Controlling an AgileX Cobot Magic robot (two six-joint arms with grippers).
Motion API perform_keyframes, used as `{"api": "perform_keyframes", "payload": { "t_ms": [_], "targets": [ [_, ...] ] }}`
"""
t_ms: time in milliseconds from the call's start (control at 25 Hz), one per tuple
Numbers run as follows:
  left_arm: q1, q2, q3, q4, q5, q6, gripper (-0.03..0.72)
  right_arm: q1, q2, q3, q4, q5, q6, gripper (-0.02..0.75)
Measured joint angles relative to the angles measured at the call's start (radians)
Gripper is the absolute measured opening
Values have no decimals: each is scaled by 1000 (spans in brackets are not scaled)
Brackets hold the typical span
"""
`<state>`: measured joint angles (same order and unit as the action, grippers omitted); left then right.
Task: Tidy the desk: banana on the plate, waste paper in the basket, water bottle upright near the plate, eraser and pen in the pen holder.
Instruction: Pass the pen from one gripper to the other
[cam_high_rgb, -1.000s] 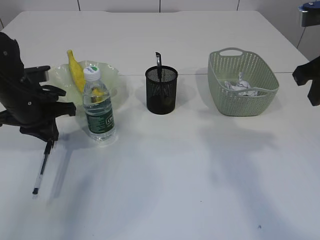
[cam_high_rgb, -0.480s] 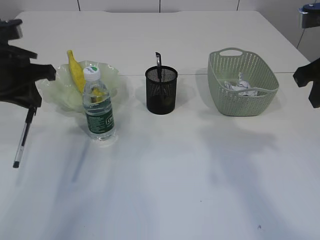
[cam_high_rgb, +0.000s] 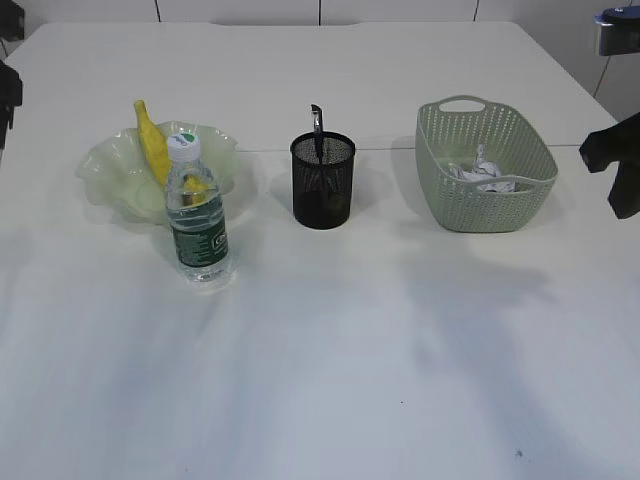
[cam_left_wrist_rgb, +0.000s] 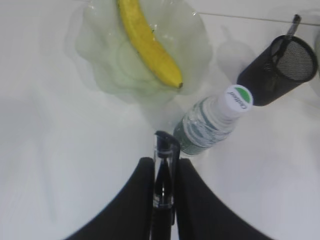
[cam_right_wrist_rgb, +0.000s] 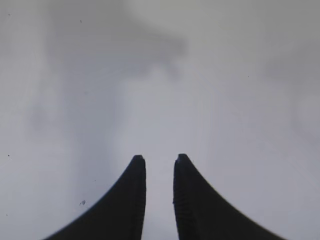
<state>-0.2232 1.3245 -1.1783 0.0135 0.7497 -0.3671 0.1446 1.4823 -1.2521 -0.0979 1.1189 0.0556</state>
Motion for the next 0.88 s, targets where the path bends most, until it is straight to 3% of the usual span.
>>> {"api": "perform_keyframes", "payload": {
  "t_ms": [280,600,880],
  "targets": [
    [-133,-63,2,-4,-8,22,62,0,0,0,4,1,0,147],
    [-324,-63,4,-6,-206,22,62,0,0,0,4,7,0,147],
    [-406,-63,4,-14,-328,22,62,0,0,0,74,7,-93,147]
  ]
}}
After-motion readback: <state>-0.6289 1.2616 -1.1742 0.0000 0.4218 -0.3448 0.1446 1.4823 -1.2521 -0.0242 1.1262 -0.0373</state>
